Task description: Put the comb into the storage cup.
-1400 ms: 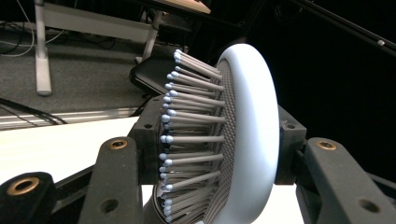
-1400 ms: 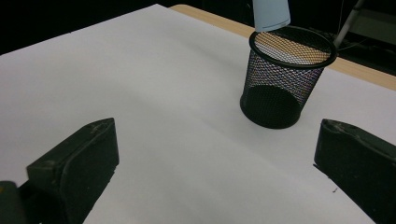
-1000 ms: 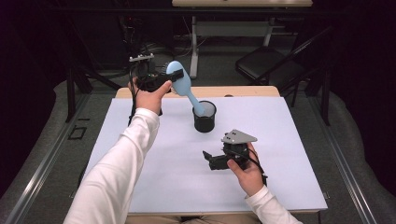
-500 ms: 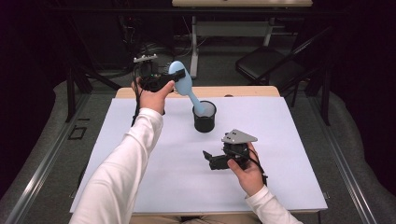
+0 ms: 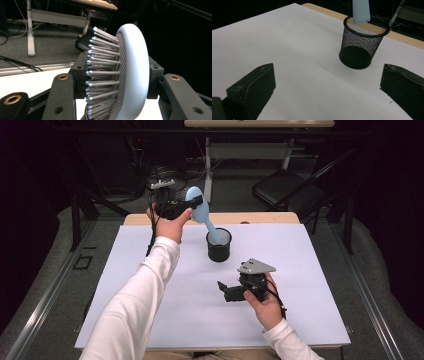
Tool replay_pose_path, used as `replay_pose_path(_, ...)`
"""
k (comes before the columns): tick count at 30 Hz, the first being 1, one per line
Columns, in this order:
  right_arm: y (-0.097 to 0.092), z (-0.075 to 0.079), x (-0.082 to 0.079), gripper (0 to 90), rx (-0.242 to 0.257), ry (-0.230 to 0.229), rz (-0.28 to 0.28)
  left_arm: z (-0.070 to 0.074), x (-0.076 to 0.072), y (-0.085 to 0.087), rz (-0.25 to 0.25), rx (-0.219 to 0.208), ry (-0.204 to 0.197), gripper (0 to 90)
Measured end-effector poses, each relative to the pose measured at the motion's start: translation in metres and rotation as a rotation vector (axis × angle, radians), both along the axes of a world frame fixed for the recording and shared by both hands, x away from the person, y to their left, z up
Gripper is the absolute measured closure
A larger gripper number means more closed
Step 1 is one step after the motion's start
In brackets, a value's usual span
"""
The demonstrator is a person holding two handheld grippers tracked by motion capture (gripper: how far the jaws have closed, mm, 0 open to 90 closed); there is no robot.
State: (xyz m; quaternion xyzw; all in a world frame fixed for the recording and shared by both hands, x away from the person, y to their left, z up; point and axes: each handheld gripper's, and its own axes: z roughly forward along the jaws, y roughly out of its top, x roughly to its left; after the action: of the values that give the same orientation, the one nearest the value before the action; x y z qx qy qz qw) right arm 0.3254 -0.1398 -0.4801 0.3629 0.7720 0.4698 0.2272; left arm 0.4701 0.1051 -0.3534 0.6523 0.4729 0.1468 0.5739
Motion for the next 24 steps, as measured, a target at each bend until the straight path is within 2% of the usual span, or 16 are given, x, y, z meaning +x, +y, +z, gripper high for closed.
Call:
replay_pose_path(13, -0.001, 0.001, 0.0, 0.0, 0.001, -0.006, -0.004, -0.005, 0.003, -0.012, -0.008, 0.025, -0.023, 50.4)
replay_pose_path(24, -0.003, 0.0, 0.0, 0.0, 0.004, -0.005, -0.013, -0.009, 0.007, -0.017, -0.02, 0.063, -0.037, 50.4)
